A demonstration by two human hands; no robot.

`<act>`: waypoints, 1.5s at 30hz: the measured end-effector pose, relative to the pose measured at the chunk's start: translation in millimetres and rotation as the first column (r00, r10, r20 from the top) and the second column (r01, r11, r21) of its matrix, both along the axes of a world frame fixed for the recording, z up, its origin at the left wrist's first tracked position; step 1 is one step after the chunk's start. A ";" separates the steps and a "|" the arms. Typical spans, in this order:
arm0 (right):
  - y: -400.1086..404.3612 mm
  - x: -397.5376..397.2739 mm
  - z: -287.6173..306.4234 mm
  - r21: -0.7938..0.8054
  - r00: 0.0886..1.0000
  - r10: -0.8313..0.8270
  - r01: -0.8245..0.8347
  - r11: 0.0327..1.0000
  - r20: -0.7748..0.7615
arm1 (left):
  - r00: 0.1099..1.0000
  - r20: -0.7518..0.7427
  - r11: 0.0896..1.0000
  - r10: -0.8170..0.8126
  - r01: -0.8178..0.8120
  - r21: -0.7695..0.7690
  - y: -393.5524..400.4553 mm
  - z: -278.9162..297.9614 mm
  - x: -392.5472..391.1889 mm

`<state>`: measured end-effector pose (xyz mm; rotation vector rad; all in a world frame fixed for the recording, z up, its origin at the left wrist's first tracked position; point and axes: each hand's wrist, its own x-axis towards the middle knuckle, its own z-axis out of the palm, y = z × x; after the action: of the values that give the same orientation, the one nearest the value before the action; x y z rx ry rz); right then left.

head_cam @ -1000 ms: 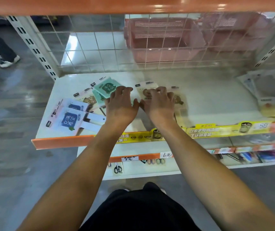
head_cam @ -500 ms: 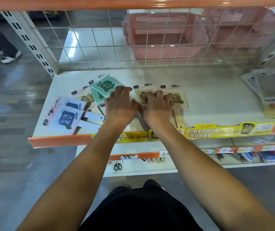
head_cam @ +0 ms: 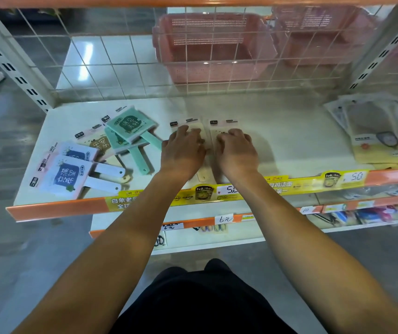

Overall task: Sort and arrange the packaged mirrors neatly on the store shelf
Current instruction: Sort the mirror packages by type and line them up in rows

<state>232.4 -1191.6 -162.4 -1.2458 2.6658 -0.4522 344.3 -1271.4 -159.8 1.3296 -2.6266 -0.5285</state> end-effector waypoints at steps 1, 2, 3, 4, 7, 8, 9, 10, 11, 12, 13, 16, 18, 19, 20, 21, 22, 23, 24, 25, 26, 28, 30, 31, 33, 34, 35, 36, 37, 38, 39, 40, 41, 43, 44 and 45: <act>1.2 -1.5 -1.1 0.002 1.000 0.005 -0.005 1.000 0.014 | 1.000 0.004 1.000 -0.011 0.011 0.002 0.3 -2.6 -2.7; 2.6 -2.4 -1.6 -0.007 1.000 0.012 -0.012 1.000 0.024 | 1.000 0.006 1.000 -0.026 0.026 -0.007 0.7 -5.2 -4.5; 3.9 -3.1 -1.8 -0.023 0.999 0.020 -0.019 1.000 0.029 | 0.999 0.008 0.999 -0.044 0.045 -0.022 0.3 -8.8 -5.2; 5.3 -3.6 -1.1 -0.038 0.999 0.029 -0.028 0.999 0.029 | 0.998 0.009 0.997 -0.062 0.063 -0.040 0.3 -11.4 -5.1; 7.1 -5.9 -0.4 -0.057 0.999 0.044 -0.043 0.997 0.020 | 0.997 0.006 0.995 -0.080 0.080 -0.051 -3.1 -17.8 -4.4; 7.2 -6.8 -0.5 -0.056 0.999 0.050 -0.049 0.997 0.018 | 0.996 0.016 0.994 -0.089 0.090 -0.058 -4.4 -20.6 -4.7; 7.0 -7.6 -0.7 -0.050 0.998 0.058 -0.057 0.997 0.017 | 0.995 0.022 0.993 -0.097 0.099 -0.066 -5.8 -24.3 -5.4; 6.8 -8.5 -0.6 -0.042 0.998 0.065 -0.064 0.997 0.019 | 0.995 0.022 0.993 -0.099 0.100 -0.064 -7.0 -27.8 -5.9; 6.4 -9.4 -0.2 -0.036 0.997 0.070 -0.069 0.997 0.024 | 0.996 0.015 0.994 -0.091 0.092 -0.053 -6.8 -29.8 -6.3; 6.0 -10.1 0.7 -0.033 0.997 0.072 -0.071 0.997 0.030 | 0.996 0.010 0.995 -0.085 0.085 -0.044 -5.1 -28.9 -6.0; 5.6 -10.8 1.7 -0.034 0.997 0.072 -0.070 0.997 0.034 | 0.997 0.001 0.996 -0.083 0.083 -0.036 -2.6 -27.5 -5.4; 5.6 -10.8 2.8 -0.042 0.997 0.073 -0.071 0.997 0.041 | 0.993 -0.047 0.993 -0.111 0.109 -0.046 4.4 -25.2 -4.2; 7.3 -10.0 0.7 -0.055 0.997 0.073 -0.071 0.996 0.039 | 0.990 -0.065 0.991 -0.123 0.119 -0.061 6.7 -25.9 -3.5; 8.5 -9.9 -1.0 -0.062 0.997 0.073 -0.071 0.996 0.035 | 0.990 -0.069 0.991 -0.125 0.121 -0.066 7.6 -26.7 -3.3; 9.8 -9.9 -2.8 -0.066 0.997 0.076 -0.074 0.995 0.028 | 0.989 -0.068 0.989 -0.130 0.125 -0.073 8.7 -27.4 -3.3; 10.8 -9.9 -4.6 -0.069 0.997 0.080 -0.078 0.995 0.020 | 0.988 -0.069 0.988 -0.139 0.133 -0.083 9.5 -28.1 -3.2; 11.6 -9.7 -6.1 -0.069 0.996 0.084 -0.083 0.994 0.013 | 0.986 -0.076 0.986 -0.147 0.139 -0.092 10.1 -27.9 -3.0; 12.2 -9.5 -7.4 -0.070 0.996 0.086 -0.086 0.994 0.007 | 0.985 -0.086 0.985 -0.148 0.140 -0.097 10.9 -27.6 -3.1; 12.5 -9.4 -8.2 -0.071 0.996 0.090 -0.089 0.994 0.003 | 0.985 -0.090 0.985 -0.146 0.137 -0.100 11.4 -26.6 -3.4; 12.7 -9.5 -8.9 -0.071 0.996 0.093 -0.092 0.993 0.000 | 0.986 -0.091 0.986 -0.143 0.133 -0.104 12.1 -25.6 -4.0; 12.7 -9.9 -9.0 -0.070 0.996 0.095 -0.094 0.993 -0.001 | 0.986 -0.093 0.986 -0.136 0.126 -0.105 12.7 -24.9 -4.8; 12.8 -11.5 -8.6 -0.067 0.996 0.093 -0.092 0.993 0.006 | 0.988 -0.098 0.989 -0.122 0.112 -0.095 13.3 -25.5 -7.6; 14.1 -15.0 -8.0 -0.067 0.996 0.086 -0.085 0.994 0.013 | 0.988 -0.095 0.990 -0.119 0.111 -0.081 14.2 -27.0 -11.6; 15.7 -17.6 -7.7 -0.068 0.997 0.081 -0.080 0.994 0.013 | 0.988 -0.094 0.990 -0.123 0.116 -0.081 15.7 -27.4 -14.4; 20.3 -24.2 -7.4 -0.073 0.997 0.077 -0.076 0.994 0.009 | 0.986 -0.102 0.988 -0.128 0.119 -0.095 21.4 -26.6 -21.1; 22.9 -28.0 -7.4 -0.076 0.997 0.074 -0.073 0.994 0.008 | 0.985 -0.110 0.988 -0.130 0.119 -0.102 24.4 -25.9 -25.1; 25.5 -32.2 -7.4 -0.077 0.997 0.073 -0.072 0.994 0.006 | 0.984 -0.116 0.987 -0.134 0.121 -0.109 27.1 -25.7 -29.3; 27.6 -36.2 -7.3 -0.076 0.997 0.074 -0.073 0.994 0.003 | 0.984 -0.112 0.986 -0.137 0.125 -0.112 29.7 -25.3 -33.3; 29.4 -39.6 -7.2 -0.073 0.997 0.077 -0.077 0.994 -0.001 | 0.985 -0.106 0.985 -0.139 0.127 -0.118 31.6 -25.6 -36.8; 30.5 -42.3 -7.0 -0.070 0.997 0.081 -0.081 0.994 -0.004 | 0.986 -0.101 0.985 -0.136 0.124 -0.120 32.9 -25.8 -39.3; 30.9 -44.0 -6.7 -0.066 0.997 0.082 -0.082 0.994 -0.005 | 0.987 -0.099 0.986 -0.128 0.117 -0.116 33.1 -26.0 -40.8; 30.9 -44.9 -6.8 -0.063 0.997 0.082 -0.082 0.995 -0.006 | 0.988 -0.097 0.987 -0.121 0.110 -0.114 33.4 -25.3 -41.7; 30.6 -44.9 -7.1 -0.062 0.997 0.081 -0.082 0.995 -0.009 | 0.989 -0.089 0.988 -0.117 0.108 -0.108 32.5 -26.2 -42.1; 29.1 -43.9 -6.6 -0.056 0.997 0.078 -0.078 0.995 -0.009 | 0.991 -0.063 0.990 -0.117 0.111 -0.085 31.5 -26.1 -40.8; 27.7 -43.9 -5.2 -0.047 0.997 0.075 -0.075 0.996 0.001 | 0.992 -0.048 0.992 -0.114 0.111 -0.066 30.4 -24.5 -40.3; 26.0 -44.5 -3.1 -0.032 0.997 0.074 -0.073 0.997 0.012 | 0.994 -0.052 0.995 -0.098 0.097 -0.030 29.5 -21.3 -39.5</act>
<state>187.9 -1165.6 -165.5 -1.3396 2.6016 -0.4910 304.8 -1241.9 -181.2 1.1679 -2.6557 -0.5321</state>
